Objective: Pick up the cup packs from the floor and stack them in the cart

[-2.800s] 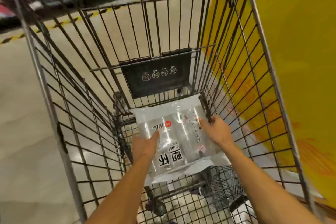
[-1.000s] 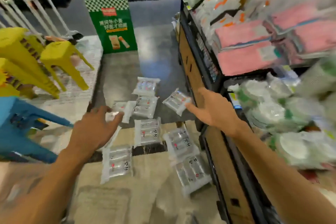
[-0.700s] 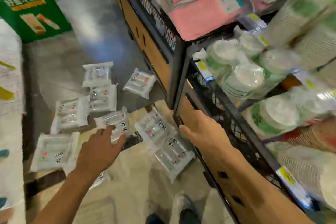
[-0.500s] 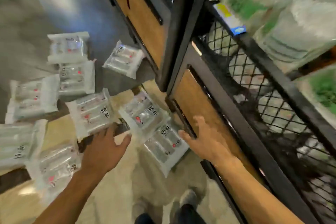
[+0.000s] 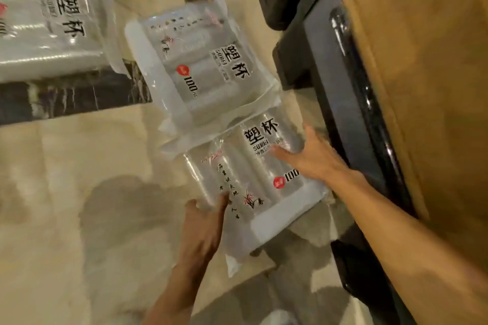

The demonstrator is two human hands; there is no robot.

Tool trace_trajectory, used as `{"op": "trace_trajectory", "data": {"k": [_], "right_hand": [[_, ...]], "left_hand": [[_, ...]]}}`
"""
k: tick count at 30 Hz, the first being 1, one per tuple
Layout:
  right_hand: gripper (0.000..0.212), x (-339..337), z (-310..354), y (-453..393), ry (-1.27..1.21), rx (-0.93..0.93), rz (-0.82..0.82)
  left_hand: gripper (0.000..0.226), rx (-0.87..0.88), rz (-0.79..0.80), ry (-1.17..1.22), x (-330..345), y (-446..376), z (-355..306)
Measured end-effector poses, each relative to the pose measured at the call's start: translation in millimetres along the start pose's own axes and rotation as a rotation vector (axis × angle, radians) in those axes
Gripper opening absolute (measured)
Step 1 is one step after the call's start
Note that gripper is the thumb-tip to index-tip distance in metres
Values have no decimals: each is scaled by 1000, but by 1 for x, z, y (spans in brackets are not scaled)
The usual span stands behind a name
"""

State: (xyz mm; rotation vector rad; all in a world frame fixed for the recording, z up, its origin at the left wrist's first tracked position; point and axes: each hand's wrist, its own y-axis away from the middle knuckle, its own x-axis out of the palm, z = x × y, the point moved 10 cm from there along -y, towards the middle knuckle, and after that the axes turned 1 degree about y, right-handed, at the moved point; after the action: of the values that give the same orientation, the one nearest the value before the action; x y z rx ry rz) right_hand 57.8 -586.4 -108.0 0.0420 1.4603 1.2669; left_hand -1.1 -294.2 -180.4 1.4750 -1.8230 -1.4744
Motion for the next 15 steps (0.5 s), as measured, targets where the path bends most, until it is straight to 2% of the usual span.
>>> {"op": "trace_trajectory", "data": {"k": [2,4,6,10,15], "right_hand": [[108,14,-16,-27,-11,14,-11],[108,20,-28,-46,-45,16,-42],[111,22,-34,-54,-121,-8,-66],[101,19,-34,-47,-234,-48,-69],[84,-6,0,-3,-304,-68,-82]], "left_hand": [[82,10,-88,109,12,-15,3],[75,36,-172,151,15,-21,4],[78,51,-205,219,19,-20,5],[75,66,-227,358,13,-7,-2],[99,155,-247,443,-41,29,-30]]}}
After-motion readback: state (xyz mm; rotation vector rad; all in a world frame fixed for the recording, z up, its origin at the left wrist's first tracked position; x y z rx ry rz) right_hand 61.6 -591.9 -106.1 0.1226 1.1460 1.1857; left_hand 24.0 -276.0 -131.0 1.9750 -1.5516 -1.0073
